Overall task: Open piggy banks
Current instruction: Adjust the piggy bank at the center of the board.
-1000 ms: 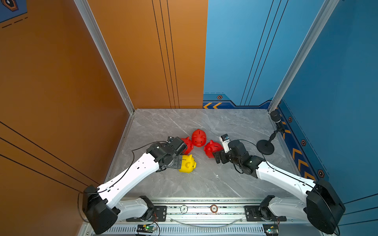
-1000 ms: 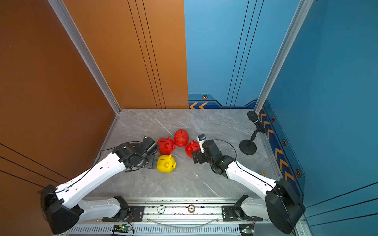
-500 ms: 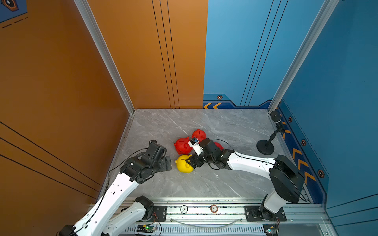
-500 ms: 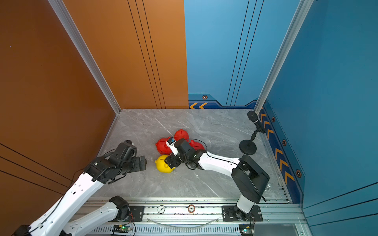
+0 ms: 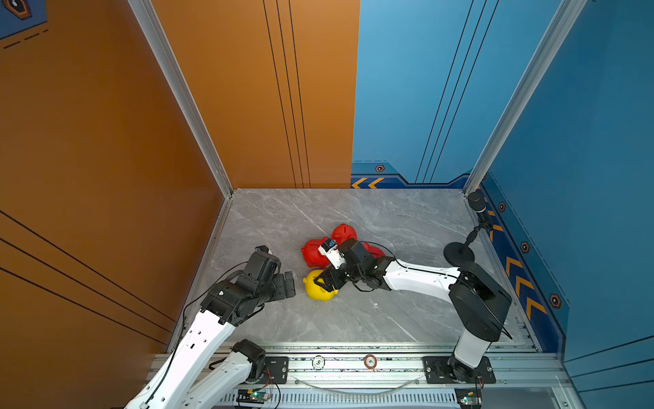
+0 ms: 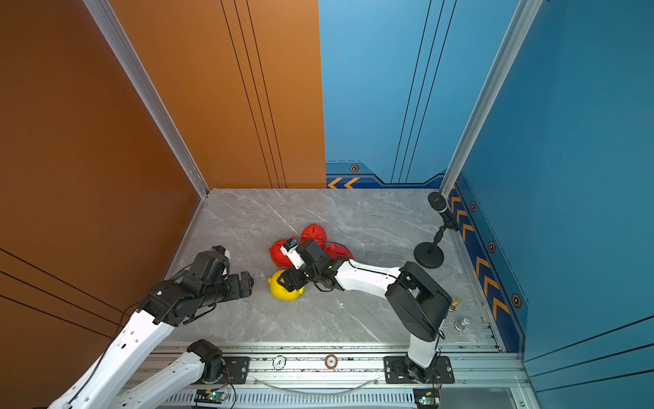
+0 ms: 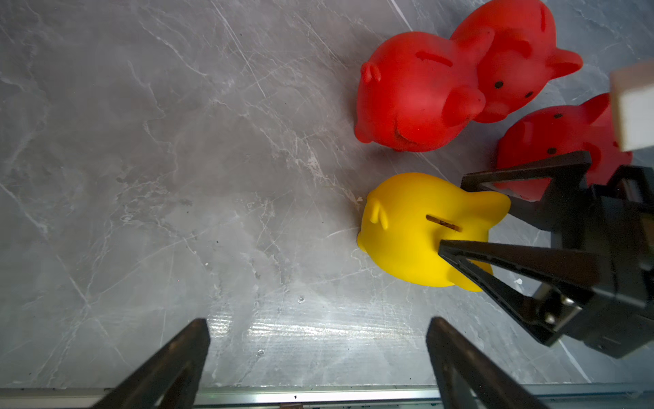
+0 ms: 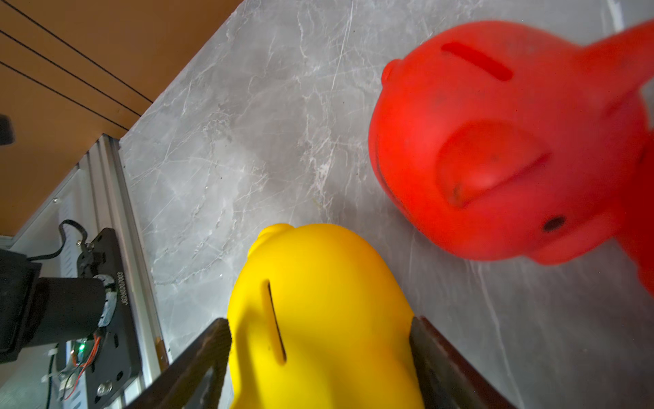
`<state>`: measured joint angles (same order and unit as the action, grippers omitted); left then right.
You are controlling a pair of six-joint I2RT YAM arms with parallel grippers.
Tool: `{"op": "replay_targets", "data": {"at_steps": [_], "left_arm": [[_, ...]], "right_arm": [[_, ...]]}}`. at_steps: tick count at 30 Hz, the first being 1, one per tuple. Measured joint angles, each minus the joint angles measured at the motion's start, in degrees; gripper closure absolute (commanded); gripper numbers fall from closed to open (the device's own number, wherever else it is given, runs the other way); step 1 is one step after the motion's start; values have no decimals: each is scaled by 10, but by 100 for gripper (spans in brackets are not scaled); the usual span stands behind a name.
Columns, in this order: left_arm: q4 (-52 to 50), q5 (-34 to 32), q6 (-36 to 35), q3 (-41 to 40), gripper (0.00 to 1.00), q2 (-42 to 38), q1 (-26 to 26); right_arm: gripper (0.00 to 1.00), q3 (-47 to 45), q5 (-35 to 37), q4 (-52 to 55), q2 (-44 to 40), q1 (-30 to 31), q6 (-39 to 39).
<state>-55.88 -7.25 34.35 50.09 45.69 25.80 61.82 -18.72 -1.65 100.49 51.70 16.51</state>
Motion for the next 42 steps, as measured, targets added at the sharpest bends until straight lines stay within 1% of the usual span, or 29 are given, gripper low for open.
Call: {"op": "replay_targets", "data": {"at_steps": [5,11,14,16,17,20,23,27,31,34,37,42], "left_arm": [[26,32,4,-14,2,22,0],[53,73,15,-17,2,50,0],[64,90,21,-21,2,63,4],[68,98,27,-23,2,72,11],[71,101,29,-23,2,77,16],[78,105,35,-25,2,83,24],[85,108,37,-29,2,84,25],[88,109,42,-31,2,82,23],[91,109,46,-40,2,67,9],[92,109,48,-47,2,53,-7],[92,109,48,-52,2,42,-17],[94,117,48,-61,2,24,-28]], "right_arm": [[21,-85,-23,-23,-70,16,5],[18,-154,-49,-47,-124,68,11],[12,-180,-42,-56,-150,73,20],[1,-197,-31,-58,-170,71,23],[0,-207,-24,-61,-184,69,22],[1,-239,-16,-61,-232,64,16],[0,-267,-16,-54,-279,65,-7],[0,-308,-6,-52,-316,86,-48],[0,-354,5,-78,-322,113,-94],[0,-379,21,-118,-316,129,-134],[1,-383,32,-168,-287,131,-169],[0,-375,34,-248,-204,131,-212]]}}
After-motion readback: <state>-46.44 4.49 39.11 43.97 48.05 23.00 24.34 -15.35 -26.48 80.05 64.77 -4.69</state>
